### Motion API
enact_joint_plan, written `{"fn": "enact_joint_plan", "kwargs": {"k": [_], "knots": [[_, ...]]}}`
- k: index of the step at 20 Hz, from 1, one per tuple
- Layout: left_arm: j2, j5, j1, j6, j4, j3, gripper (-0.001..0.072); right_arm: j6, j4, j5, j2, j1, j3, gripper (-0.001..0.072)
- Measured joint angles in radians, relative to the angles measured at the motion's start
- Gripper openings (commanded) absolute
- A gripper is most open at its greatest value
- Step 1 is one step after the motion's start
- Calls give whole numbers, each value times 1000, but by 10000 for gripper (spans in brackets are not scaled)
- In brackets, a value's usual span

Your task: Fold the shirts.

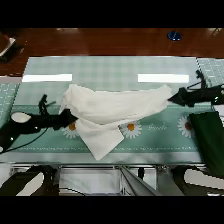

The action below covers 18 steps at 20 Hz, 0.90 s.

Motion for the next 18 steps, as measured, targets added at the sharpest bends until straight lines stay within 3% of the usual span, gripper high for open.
{"fn": "enact_joint_plan", "kwargs": {"k": [6, 11, 15, 18], "knots": [[191, -60, 138, 25, -14, 467, 17, 61, 38, 71, 143, -1, 459, 29], [368, -77, 261, 30, -19, 767, 16, 88, 13, 21, 369, -1, 655, 29], [510, -69, 346, 31, 35, 906, 16, 127, -123, 8, 569, -1, 705, 30], [610, -43, 396, -2, 148, 952, 16, 187, -320, 50, 688, 30, 710, 29]]}}
